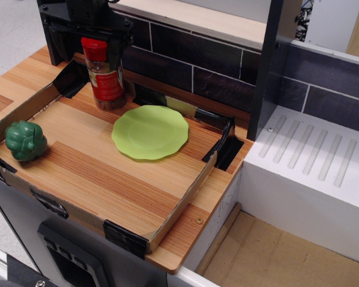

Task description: Topple basil bottle

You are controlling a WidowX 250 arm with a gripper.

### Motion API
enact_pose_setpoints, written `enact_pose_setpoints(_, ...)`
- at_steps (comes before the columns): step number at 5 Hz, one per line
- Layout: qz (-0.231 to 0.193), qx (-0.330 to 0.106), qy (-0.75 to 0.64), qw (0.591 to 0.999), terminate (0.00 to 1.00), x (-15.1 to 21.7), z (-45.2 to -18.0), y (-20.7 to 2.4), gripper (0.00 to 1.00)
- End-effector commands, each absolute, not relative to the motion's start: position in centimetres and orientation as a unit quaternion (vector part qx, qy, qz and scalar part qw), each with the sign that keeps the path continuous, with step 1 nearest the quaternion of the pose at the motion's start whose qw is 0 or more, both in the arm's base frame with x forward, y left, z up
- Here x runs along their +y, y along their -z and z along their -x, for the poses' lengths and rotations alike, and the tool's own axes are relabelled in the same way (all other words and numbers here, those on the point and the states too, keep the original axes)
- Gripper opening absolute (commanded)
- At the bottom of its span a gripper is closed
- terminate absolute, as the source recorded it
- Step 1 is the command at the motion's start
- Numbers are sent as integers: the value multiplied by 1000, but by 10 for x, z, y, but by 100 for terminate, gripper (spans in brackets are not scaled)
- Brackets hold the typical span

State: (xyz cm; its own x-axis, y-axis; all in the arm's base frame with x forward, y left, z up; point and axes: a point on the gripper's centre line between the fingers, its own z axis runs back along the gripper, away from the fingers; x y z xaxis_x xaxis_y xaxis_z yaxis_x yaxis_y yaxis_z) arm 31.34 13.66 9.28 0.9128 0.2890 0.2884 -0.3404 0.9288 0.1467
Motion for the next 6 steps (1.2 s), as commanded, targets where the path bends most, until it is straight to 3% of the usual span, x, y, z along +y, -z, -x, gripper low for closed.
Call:
enact_pose_setpoints(1, -102, -164, -177, 965, 0, 148, -335, -114, 100)
enact_pose_setpoints(6, -93, -171, -189, 962, 0, 152, -337, -102, 100)
